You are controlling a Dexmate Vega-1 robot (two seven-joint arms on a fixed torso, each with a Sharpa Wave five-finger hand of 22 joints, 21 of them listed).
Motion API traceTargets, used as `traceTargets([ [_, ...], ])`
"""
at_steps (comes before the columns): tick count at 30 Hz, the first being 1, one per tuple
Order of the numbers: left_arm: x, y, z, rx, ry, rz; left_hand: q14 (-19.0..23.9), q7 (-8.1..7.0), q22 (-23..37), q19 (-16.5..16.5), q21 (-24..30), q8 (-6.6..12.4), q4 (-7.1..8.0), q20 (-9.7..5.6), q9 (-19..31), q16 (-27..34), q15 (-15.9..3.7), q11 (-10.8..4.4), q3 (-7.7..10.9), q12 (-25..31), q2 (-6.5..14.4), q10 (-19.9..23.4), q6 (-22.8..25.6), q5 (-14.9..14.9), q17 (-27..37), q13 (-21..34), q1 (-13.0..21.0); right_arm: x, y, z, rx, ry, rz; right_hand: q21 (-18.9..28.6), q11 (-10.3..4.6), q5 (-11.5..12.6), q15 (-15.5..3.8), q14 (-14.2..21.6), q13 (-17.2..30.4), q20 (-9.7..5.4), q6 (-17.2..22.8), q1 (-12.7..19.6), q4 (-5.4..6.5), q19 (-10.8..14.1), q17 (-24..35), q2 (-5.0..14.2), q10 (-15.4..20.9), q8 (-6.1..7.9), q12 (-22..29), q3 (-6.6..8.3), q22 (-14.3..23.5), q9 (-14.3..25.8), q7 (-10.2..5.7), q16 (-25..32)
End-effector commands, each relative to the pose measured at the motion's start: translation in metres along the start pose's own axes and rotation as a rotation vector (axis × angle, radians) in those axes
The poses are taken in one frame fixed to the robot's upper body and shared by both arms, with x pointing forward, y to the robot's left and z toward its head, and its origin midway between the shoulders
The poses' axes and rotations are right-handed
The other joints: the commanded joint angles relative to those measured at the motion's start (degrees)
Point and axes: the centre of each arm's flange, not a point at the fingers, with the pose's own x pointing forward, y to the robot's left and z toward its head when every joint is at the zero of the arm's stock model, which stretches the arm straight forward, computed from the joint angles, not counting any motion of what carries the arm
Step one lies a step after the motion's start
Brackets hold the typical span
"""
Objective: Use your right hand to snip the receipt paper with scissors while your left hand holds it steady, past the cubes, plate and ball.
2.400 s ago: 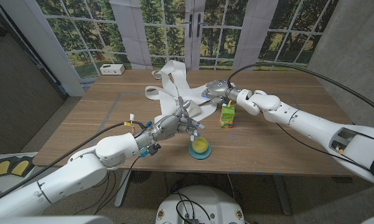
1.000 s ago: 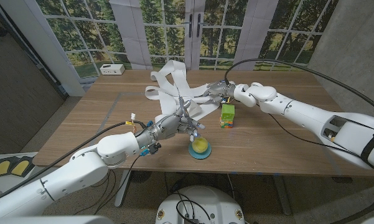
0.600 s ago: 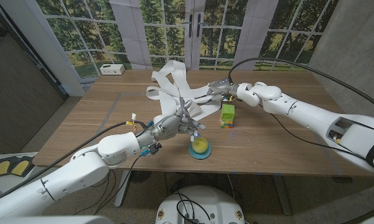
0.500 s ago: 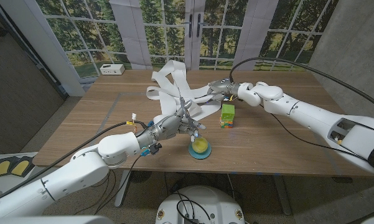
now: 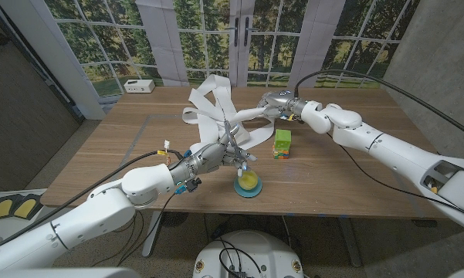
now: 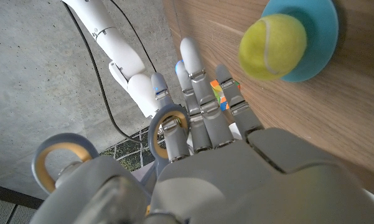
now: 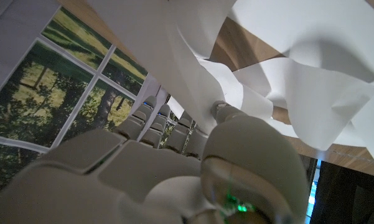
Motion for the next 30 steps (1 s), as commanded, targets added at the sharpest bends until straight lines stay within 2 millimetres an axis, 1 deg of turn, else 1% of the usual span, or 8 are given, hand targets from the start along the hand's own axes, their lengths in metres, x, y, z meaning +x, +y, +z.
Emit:
traceTargets([
  [1,0.002,0.0,0.005,0.013,-0.018,-0.008,0.06,9.06,0.15,0.59,-0.06,0.02,0.31,0.06,0.14,0.31,-0.23,-3.35,-0.17,0.02,0.19,3.57,1.23,-0.21,0.22,-0.03,-0.01,-0.025,-0.022,0.002,0.137,0.062,-0.132,0.29,1.04,0.62,-2.16,1.62,0.1,0.94,3.83,1.32,-2.57,0.96,-0.68,-0.42,2.48,0.91,0.99,0.87,0.21,0.18,1.88,0.25],
  [9,0.001,-0.002,0.007,0.012,-0.021,-0.008,-0.02,9.05,0.15,0.68,-0.12,-0.02,0.38,0.09,0.1,0.29,-0.34,-3.39,-0.17,0.02,0.2,3.49,1.26,-0.22,0.1,0.05,0.01,-0.037,-0.029,0.015,0.153,0.103,-0.193,0.78,2.86,2.46,-1.97,3.87,0.08,1.83,8.02,1.85,-5.37,3.1,-1.3,-0.81,4.54,1.51,1.33,1.59,0.28,0.27,3.99,0.43],
  [12,0.0,-0.003,0.007,0.013,-0.022,-0.004,-0.02,9.06,0.16,0.67,-0.15,-0.07,0.4,0.08,0.07,0.28,-0.32,-3.15,-0.16,0.02,0.21,3.48,1.21,-0.22,0.05,0.07,0.02,-0.042,-0.03,0.021,0.146,0.119,-0.225,0.95,3.15,4.28,-1.87,5.45,0.1,2.19,10.86,1.61,-6.56,4.23,-1.71,-1.32,5.95,2.35,1.51,2.64,0.32,0.74,5.13,-0.01],
  [18,-0.001,-0.004,0.008,0.014,-0.023,-0.003,0.02,9.06,0.16,0.69,-0.21,-0.07,0.45,0.05,0.07,0.3,-0.24,-3.29,-0.15,0.0,0.24,3.5,1.26,-0.23,-0.06,0.03,0.05,-0.049,-0.034,0.033,0.138,0.141,-0.257,1.22,3.89,6.71,-1.81,7.27,0.16,2.23,12.55,0.93,-7.42,5.88,-1.76,-1.78,7.53,3.22,1.64,3.74,0.34,1.6,5.78,-0.36],
  [19,-0.001,-0.004,0.009,0.016,-0.023,-0.004,-0.1,9.06,0.16,0.72,-0.21,-0.07,0.45,0.04,0.06,0.29,-0.29,-3.3,-0.15,-0.02,0.23,3.5,1.26,-0.23,-0.01,0.02,0.05,-0.05,-0.035,0.036,0.133,0.15,-0.265,1.16,4.22,7.78,-1.83,7.84,0.25,2.32,13.49,0.78,-7.79,6.09,-1.73,-1.88,8.24,3.8,1.76,4.23,0.34,2.02,6.59,-0.51],
  [23,0.0,-0.004,0.01,0.019,-0.025,-0.005,-0.01,9.06,0.17,0.7,-0.27,-0.1,0.49,0.06,0.08,0.4,-0.32,-3.38,-0.15,-0.01,0.23,3.55,1.18,-0.23,0.03,0.02,0.07,-0.054,-0.039,0.043,0.124,0.168,-0.294,1.17,4.86,11.43,-1.43,9.26,0.63,3.43,15.89,0.34,-8.82,7.24,-1.6,-2.33,9.45,5.72,1.81,5.62,0.32,3.52,7.69,-0.95],
  [25,0.0,-0.004,0.011,0.021,-0.027,-0.005,-0.09,9.05,0.17,0.72,-0.28,-0.07,0.5,0.04,0.09,0.37,-0.32,-3.32,-0.15,0.0,0.23,3.52,1.25,-0.23,0.02,0.06,0.07,-0.055,-0.042,0.046,0.12,0.178,-0.305,1.11,5.42,13.07,-1.21,9.72,0.76,3.9,16.69,0.0,-9.15,7.56,-1.52,-2.62,9.86,6.61,1.78,6.07,0.31,4.27,7.66,-1.13],
  [30,0.002,-0.003,0.012,0.021,-0.031,-0.01,-0.1,9.06,0.17,0.73,-0.34,-0.12,0.55,0.01,0.04,0.42,-0.28,-3.38,-0.15,-0.09,0.23,3.48,1.23,-0.25,0.03,-0.07,0.09,-0.056,-0.053,0.051,0.112,0.187,-0.323,1.13,5.38,15.09,-1.17,10.43,0.95,4.13,17.51,-0.63,-9.38,8.18,-1.36,-2.96,9.93,7.73,1.59,6.49,0.32,5.29,7.29,-1.26],
])
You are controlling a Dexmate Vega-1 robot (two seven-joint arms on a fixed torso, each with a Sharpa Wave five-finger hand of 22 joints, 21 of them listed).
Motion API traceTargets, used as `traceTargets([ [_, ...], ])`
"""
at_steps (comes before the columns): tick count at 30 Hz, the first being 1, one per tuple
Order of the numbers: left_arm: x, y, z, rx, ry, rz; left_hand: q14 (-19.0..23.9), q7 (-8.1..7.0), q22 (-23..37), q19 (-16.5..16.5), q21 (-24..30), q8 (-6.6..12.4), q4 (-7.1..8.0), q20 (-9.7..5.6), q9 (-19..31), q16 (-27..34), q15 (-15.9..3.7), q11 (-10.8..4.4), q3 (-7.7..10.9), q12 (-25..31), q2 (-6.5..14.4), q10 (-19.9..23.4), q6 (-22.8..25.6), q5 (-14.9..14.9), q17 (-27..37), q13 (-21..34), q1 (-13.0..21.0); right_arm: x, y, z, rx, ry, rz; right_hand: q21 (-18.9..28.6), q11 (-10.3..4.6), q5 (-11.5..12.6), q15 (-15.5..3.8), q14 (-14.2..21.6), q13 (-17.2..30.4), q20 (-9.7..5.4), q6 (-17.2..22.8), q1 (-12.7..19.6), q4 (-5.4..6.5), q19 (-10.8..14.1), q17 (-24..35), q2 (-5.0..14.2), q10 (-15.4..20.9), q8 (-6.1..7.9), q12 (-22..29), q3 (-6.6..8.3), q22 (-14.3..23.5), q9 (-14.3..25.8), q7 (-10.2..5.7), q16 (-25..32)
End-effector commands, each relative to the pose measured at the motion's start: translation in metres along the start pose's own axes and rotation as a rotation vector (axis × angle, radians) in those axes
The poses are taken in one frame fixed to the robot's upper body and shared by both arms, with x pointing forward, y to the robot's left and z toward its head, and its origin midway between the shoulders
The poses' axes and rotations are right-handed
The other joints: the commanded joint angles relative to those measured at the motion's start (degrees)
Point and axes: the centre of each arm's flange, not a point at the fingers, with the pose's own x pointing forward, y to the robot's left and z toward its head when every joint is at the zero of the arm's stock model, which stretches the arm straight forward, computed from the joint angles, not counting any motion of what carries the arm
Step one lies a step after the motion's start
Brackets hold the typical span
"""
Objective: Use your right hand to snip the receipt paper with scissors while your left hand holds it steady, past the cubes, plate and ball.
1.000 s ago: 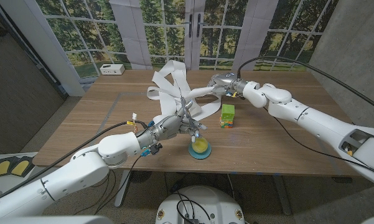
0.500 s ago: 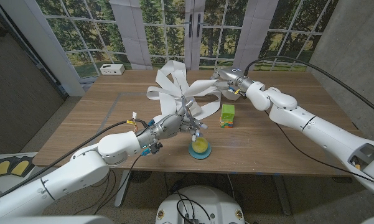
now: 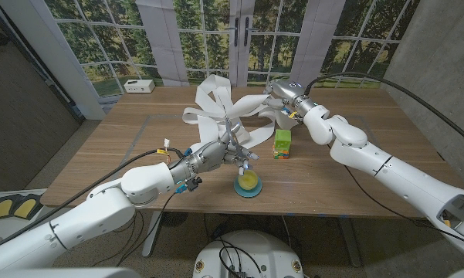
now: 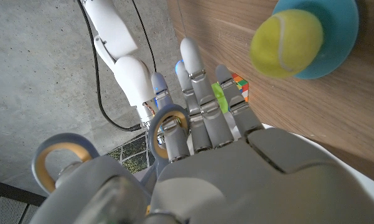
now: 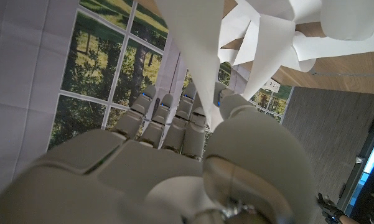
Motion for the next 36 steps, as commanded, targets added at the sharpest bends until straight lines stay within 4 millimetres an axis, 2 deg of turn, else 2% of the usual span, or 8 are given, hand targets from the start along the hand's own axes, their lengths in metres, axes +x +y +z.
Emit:
traceTargets([
  [1,0.002,0.001,0.003,0.003,-0.008,-0.008,0.06,9.04,0.17,0.75,-0.13,-0.1,0.48,0.03,0.06,0.43,-0.19,-3.4,-0.25,-0.06,0.24,3.41,1.26,-0.16,0.01,0.03,0.09,-0.008,-0.02,0.017,-0.011,0.037,-0.066,0.27,-0.32,1.83,-1.01,0.77,0.31,0.05,2.17,-0.63,-0.12,0.99,0.26,-0.27,0.69,1.01,0.33,0.93,0.17,1.04,-1.57,-0.2],
  [15,0.008,0.005,0.004,0.004,-0.02,-0.02,0.08,9.06,0.18,0.81,-0.24,-0.12,0.58,0.02,0.09,0.46,-0.11,-3.34,-0.25,-0.05,0.22,3.53,1.24,-0.18,-0.14,0.0,0.13,-0.011,-0.047,0.028,0.042,0.093,-0.115,0.95,-0.5,9.23,-4.64,7.29,2.64,-0.18,0.99,-4.59,0.9,4.76,2.15,0.38,3.92,4.29,2.11,2.71,0.47,5.64,-0.53,1.2],
  [18,0.007,0.005,0.003,0.003,-0.018,-0.017,-0.03,9.06,0.19,0.76,-0.29,-0.14,0.61,0.0,0.09,0.52,-0.13,-3.34,-0.25,-0.05,0.23,3.52,1.19,-0.18,-0.02,0.0,0.14,-0.012,-0.052,0.031,0.058,0.097,-0.129,1.14,-1.58,10.47,-6.18,9.01,3.8,-0.24,0.19,-5.2,0.88,5.58,4.08,1.02,4.32,5.3,2.93,2.09,0.63,7.21,-0.46,2.74],
  [22,0.006,0.006,0.001,-0.003,-0.015,-0.015,0.07,9.06,0.19,0.77,-0.35,-0.14,0.65,0.03,0.05,0.53,-0.17,-3.4,-0.24,-0.1,0.24,3.59,1.27,-0.19,-0.15,-0.1,0.16,-0.011,-0.056,0.033,0.077,0.102,-0.13,1.86,-1.53,11.41,-7.34,11.04,5.87,-0.86,-2.0,-5.21,0.21,7.13,8.94,1.91,2.42,6.37,3.45,0.26,1.11,9.62,-1.02,6.5],
  [24,0.006,0.006,0.0,-0.004,-0.016,-0.015,0.18,9.06,0.2,0.81,-0.36,-0.16,0.67,0.06,0.03,0.56,-0.08,-3.32,-0.25,-0.05,0.24,3.6,1.27,-0.19,-0.22,-0.02,0.17,-0.011,-0.057,0.034,0.072,0.107,-0.129,2.19,-1.65,11.43,-7.53,11.01,7.63,-1.01,-4.85,-5.24,-0.26,7.13,13.2,2.08,1.04,5.8,4.35,-1.33,1.5,10.9,-2.11,9.17],
  [26,0.006,0.007,0.0,-0.005,-0.019,-0.014,-0.01,8.87,0.2,0.82,-0.39,-0.13,0.7,0.02,0.03,0.59,0.0,-3.27,-0.24,-0.01,0.25,3.54,1.36,-0.2,-0.09,0.09,0.18,-0.013,-0.058,0.035,0.075,0.107,-0.138,2.77,-1.43,10.01,-8.26,10.77,12.2,-1.02,-6.96,-5.0,-0.94,6.87,20.09,2.48,-0.25,3.46,7.99,-3.73,1.94,10.66,-4.2,13.38],
  [30,0.005,0.007,-0.001,-0.006,-0.021,-0.013,0.07,9.0,0.2,0.86,-0.43,-0.16,0.74,0.06,0.01,0.58,-0.07,-3.32,-0.24,-0.06,0.26,3.55,1.31,-0.2,-0.23,0.03,0.19,-0.013,-0.06,0.037,0.073,0.109,-0.137,3.45,-1.86,9.1,-8.36,10.81,15.89,-1.46,-7.87,-5.0,-0.62,7.45,23.49,2.83,0.68,1.82,11.52,-4.48,2.15,9.96,-4.98,15.24],
  [36,0.006,0.008,-0.002,-0.01,-0.023,-0.015,0.02,9.04,0.21,0.88,-0.5,-0.18,0.8,0.04,0.02,0.66,-0.11,-3.35,-0.24,-0.09,0.26,3.61,1.28,-0.22,-0.19,-0.04,0.21,-0.014,-0.063,0.039,0.091,0.102,-0.141,6.78,-1.43,7.33,-9.43,16.09,23.44,-2.89,-8.16,-4.5,-0.44,11.25,28.46,3.1,2.5,0.22,18.66,-4.77,3.68,10.03,-4.63,19.27],
])
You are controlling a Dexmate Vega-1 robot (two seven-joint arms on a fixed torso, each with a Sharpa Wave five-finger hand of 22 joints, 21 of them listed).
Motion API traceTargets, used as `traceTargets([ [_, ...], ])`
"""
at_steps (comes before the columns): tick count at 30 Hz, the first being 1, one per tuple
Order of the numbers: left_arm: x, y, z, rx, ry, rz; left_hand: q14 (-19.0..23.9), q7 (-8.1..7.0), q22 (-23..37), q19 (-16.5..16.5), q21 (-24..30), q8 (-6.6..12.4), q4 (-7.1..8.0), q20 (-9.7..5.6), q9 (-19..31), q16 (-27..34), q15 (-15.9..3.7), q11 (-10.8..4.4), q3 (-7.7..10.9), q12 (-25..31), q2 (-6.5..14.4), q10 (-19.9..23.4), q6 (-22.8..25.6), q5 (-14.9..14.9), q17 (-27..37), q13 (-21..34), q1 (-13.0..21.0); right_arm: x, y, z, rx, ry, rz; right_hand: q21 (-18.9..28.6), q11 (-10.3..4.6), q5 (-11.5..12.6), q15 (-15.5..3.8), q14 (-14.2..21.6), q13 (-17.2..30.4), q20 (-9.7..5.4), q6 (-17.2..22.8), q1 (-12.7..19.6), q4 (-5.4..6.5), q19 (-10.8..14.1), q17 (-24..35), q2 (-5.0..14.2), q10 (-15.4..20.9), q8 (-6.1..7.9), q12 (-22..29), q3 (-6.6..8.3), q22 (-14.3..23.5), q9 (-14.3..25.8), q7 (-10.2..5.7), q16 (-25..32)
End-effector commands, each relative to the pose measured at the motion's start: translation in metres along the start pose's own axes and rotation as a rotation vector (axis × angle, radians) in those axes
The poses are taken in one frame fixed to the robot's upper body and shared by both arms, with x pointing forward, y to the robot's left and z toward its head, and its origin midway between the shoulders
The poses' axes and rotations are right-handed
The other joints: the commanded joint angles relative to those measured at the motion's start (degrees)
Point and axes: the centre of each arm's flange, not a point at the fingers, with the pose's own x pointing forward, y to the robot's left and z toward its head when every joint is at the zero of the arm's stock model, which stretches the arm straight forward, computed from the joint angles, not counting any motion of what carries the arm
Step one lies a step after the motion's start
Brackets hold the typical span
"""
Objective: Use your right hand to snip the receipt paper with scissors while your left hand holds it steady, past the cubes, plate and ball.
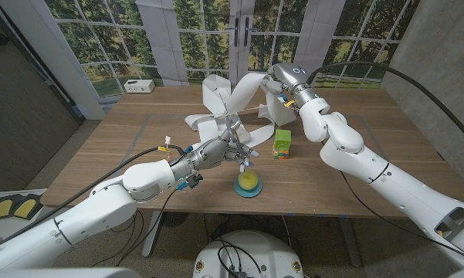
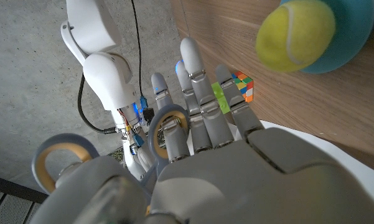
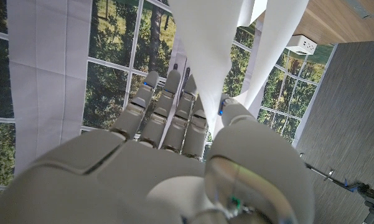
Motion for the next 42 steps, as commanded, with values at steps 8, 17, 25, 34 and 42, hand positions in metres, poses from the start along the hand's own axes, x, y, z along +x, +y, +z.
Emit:
traceTargets([
  [8,0.002,0.003,-0.004,-0.008,-0.003,-0.009,0.06,9.05,0.09,0.48,-0.14,-0.02,0.33,0.25,0.13,0.57,-0.25,-3.42,-0.3,-0.02,0.26,3.59,1.31,0.09,0.09,0.27,0.23,-0.004,-0.01,0.007,0.057,0.004,-0.001,8.64,0.0,-2.88,-9.68,11.16,10.19,-2.75,-1.76,0.96,1.95,8.79,6.57,0.45,3.43,-3.33,10.6,1.41,4.34,0.18,-0.45,4.67],
  [17,0.003,0.003,-0.004,-0.01,-0.001,-0.01,0.01,9.02,0.1,0.56,-0.24,0.02,0.43,0.22,0.21,0.66,-0.32,-3.33,-0.3,-0.05,0.27,3.69,1.37,0.08,0.1,0.17,0.27,-0.003,-0.016,0.002,0.234,0.024,0.016,19.89,-1.23,-7.18,-10.24,25.37,1.89,-7.62,-3.98,2.61,3.36,17.11,9.78,0.47,15.02,-6.47,11.32,7.41,9.13,1.34,1.65,5.55],
  [25,0.003,0.004,-0.005,-0.012,-0.002,-0.006,-0.01,9.04,0.11,0.61,-0.32,0.04,0.49,0.19,0.22,0.69,-0.26,-3.34,-0.31,-0.04,0.25,3.67,1.43,0.06,0.03,0.2,0.3,0.001,-0.014,-0.005,0.384,0.051,0.043,23.51,-1.28,-9.41,-10.22,30.05,-1.4,-8.46,-3.77,4.02,3.02,18.5,11.97,0.45,19.12,-7.51,11.3,9.19,10.0,1.54,3.77,6.4],
  [34,0.004,0.004,-0.006,-0.012,-0.002,-0.005,0.03,9.04,0.12,0.7,-0.41,0.01,0.57,0.19,0.2,0.78,-0.29,-3.37,-0.3,0.02,0.26,3.61,1.45,0.06,0.01,0.33,0.37,0.003,-0.024,-0.003,0.463,0.029,-0.009,24.48,-1.38,-10.05,-10.18,30.45,-2.07,-8.34,-3.41,4.33,2.89,18.16,12.79,0.21,19.79,-7.62,11.27,9.65,10.28,1.89,3.25,6.31],
  [42,0.006,0.004,-0.005,-0.013,-0.005,-0.005,0.01,8.98,0.11,0.62,-0.55,0.0,0.65,0.18,0.21,0.8,-0.22,-3.27,-0.31,-0.03,0.26,3.84,1.44,0.04,-0.09,0.11,0.39,0.008,-0.043,-0.002,0.504,0.012,-0.038,25.08,-1.36,-10.45,-10.2,30.79,-1.74,-8.35,-3.18,4.45,2.82,17.81,13.43,0.13,19.95,-7.76,11.63,9.83,10.46,2.04,3.23,6.36],
])
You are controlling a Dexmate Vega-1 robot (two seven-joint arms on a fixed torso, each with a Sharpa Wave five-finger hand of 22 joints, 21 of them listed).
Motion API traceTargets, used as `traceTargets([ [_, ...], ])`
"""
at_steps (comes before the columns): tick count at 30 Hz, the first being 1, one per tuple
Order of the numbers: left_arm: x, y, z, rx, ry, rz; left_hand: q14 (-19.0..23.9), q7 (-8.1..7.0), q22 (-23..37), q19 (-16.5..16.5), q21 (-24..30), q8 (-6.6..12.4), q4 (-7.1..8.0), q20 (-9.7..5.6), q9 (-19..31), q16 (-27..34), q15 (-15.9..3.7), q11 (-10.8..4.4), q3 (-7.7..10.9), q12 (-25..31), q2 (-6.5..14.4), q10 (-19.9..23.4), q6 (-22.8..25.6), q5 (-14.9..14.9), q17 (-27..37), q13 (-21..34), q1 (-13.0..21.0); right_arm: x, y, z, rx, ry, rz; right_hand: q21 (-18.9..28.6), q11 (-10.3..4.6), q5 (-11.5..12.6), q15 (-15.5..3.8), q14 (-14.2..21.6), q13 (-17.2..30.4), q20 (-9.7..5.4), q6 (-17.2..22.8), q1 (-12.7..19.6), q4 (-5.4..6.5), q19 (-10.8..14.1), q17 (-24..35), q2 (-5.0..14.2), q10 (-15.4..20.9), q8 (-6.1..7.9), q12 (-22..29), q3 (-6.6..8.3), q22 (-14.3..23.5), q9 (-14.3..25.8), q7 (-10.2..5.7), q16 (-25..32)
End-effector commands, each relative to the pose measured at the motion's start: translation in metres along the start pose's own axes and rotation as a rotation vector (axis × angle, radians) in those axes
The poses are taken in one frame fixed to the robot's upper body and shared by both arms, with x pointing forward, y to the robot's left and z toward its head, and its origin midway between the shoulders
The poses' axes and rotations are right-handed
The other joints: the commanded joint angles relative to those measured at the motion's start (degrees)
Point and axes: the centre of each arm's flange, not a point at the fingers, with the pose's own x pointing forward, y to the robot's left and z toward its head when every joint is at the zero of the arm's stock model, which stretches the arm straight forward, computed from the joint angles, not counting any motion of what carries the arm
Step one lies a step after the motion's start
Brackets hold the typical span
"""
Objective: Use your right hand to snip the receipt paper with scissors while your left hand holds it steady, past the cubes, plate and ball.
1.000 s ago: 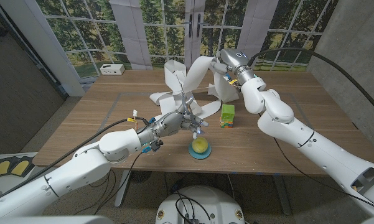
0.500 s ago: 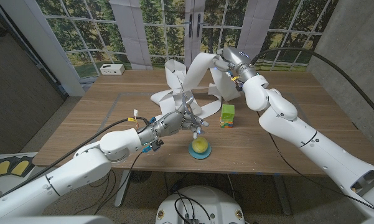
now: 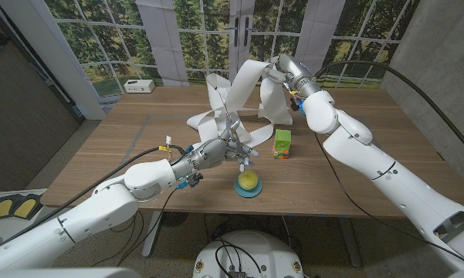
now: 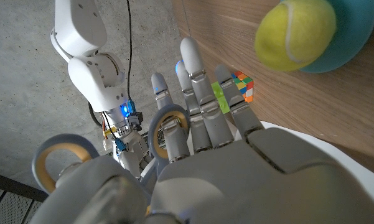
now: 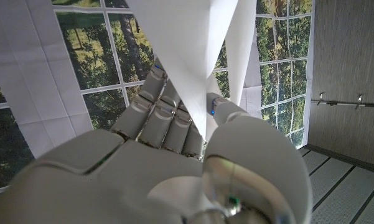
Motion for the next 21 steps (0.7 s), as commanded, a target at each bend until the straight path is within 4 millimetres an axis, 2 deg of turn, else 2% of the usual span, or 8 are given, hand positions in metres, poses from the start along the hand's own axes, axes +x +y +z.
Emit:
traceTargets([
  [1,0.002,0.0,0.0,-0.002,-0.002,-0.002,0.06,8.99,0.12,0.39,-0.36,0.16,0.4,-0.01,0.21,0.35,-0.22,-3.36,-0.08,-0.02,0.26,3.72,1.42,-0.02,-0.08,0.19,0.39,0.006,-0.024,0.012,0.088,-0.03,-0.039,0.55,-0.03,-0.4,-2.75,0.67,0.24,-0.35,0.53,0.61,-0.08,-0.21,0.44,-0.09,0.48,-0.42,0.41,0.57,0.32,0.3,-0.21,0.19],
  [10,0.003,-0.002,0.002,0.001,-0.006,-0.005,0.22,9.0,0.12,0.46,-0.45,0.18,0.47,0.03,0.24,0.45,-0.17,-3.36,-0.07,-0.07,0.26,3.76,1.45,-0.03,-0.16,0.09,0.44,0.018,-0.053,0.031,0.067,-0.072,-0.09,1.35,-0.06,-0.89,-2.74,0.99,0.53,-0.32,0.82,0.62,-0.05,-0.45,1.19,-0.16,0.91,-0.67,0.87,0.72,0.53,0.36,-0.25,0.19],
  [21,0.002,-0.001,0.002,-0.001,-0.003,-0.01,-0.01,9.01,0.12,0.53,-0.6,0.15,0.58,-0.01,0.23,0.46,-0.2,-3.39,-0.06,0.0,0.29,3.73,1.42,-0.04,-0.19,0.23,0.5,0.02,-0.065,0.046,0.075,-0.106,-0.113,2.36,-0.16,-1.47,-2.73,1.27,0.76,-0.43,1.03,0.59,0.0,-0.74,2.09,-0.24,0.85,-1.01,1.13,0.92,0.74,0.49,-0.33,0.11],
])
